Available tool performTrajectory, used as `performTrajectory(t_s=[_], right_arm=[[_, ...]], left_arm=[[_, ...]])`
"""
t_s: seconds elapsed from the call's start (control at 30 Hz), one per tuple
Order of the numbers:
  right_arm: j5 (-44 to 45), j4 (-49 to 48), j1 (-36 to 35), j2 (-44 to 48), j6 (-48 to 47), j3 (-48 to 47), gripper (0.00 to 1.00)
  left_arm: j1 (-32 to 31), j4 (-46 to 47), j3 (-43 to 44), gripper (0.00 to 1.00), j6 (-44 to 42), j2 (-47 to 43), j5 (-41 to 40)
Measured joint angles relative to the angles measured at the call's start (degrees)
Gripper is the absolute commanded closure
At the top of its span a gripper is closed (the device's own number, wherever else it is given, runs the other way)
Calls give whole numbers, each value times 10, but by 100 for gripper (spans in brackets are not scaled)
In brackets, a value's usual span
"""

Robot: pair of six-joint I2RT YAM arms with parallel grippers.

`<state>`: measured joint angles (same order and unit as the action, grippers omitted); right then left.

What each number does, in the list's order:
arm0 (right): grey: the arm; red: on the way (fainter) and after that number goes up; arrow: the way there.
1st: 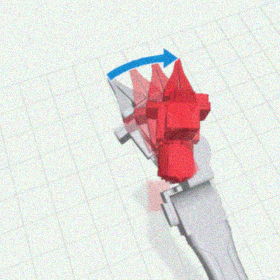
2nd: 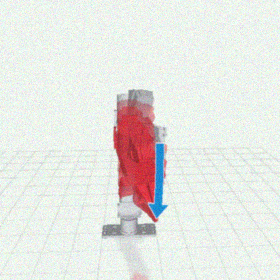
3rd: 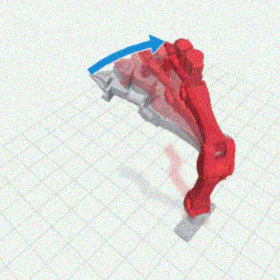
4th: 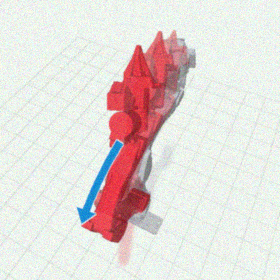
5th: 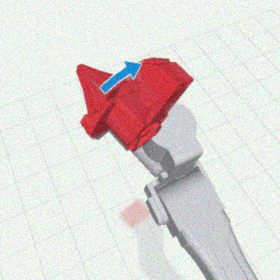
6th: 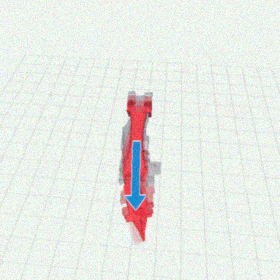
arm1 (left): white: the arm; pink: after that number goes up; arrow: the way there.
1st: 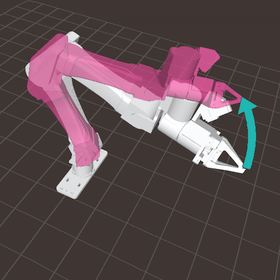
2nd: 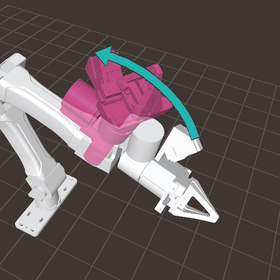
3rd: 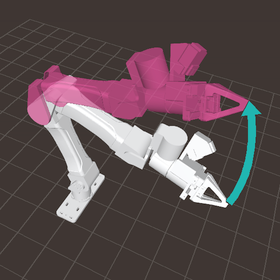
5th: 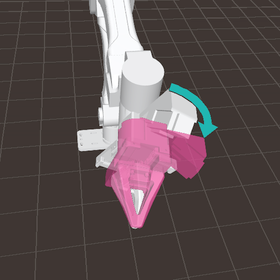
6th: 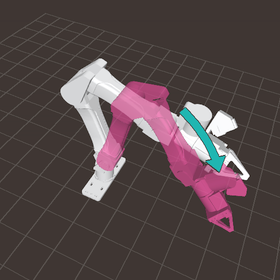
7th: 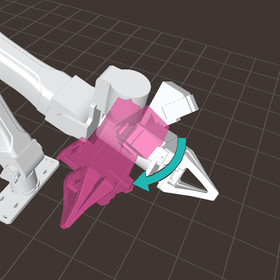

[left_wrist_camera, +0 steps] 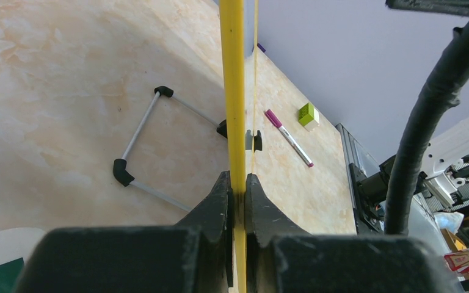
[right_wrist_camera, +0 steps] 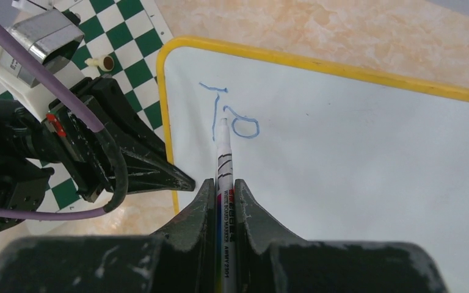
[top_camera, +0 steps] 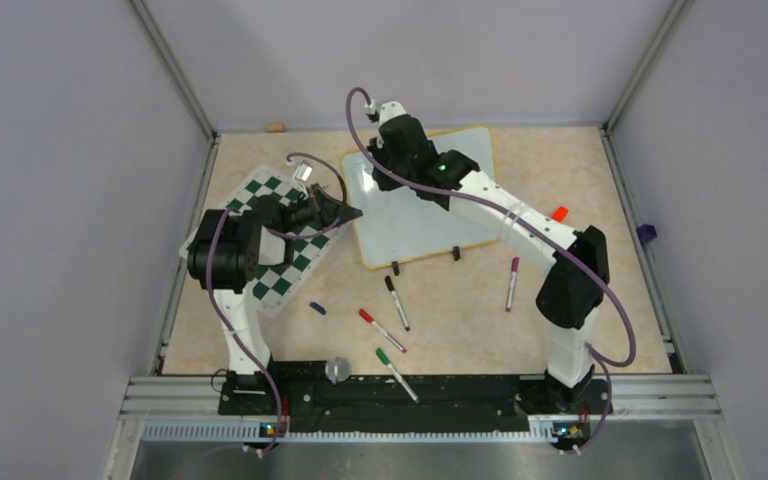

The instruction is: Write a sentence on the whiteboard

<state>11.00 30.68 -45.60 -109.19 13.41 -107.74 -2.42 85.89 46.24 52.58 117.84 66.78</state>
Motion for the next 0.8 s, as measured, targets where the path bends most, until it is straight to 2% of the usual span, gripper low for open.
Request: performTrajectory(t_s=[0.8], right_arm=[[53,2,13,18,3,14,100]], left_arm=[[0,1,0,100,0,-2,0]])
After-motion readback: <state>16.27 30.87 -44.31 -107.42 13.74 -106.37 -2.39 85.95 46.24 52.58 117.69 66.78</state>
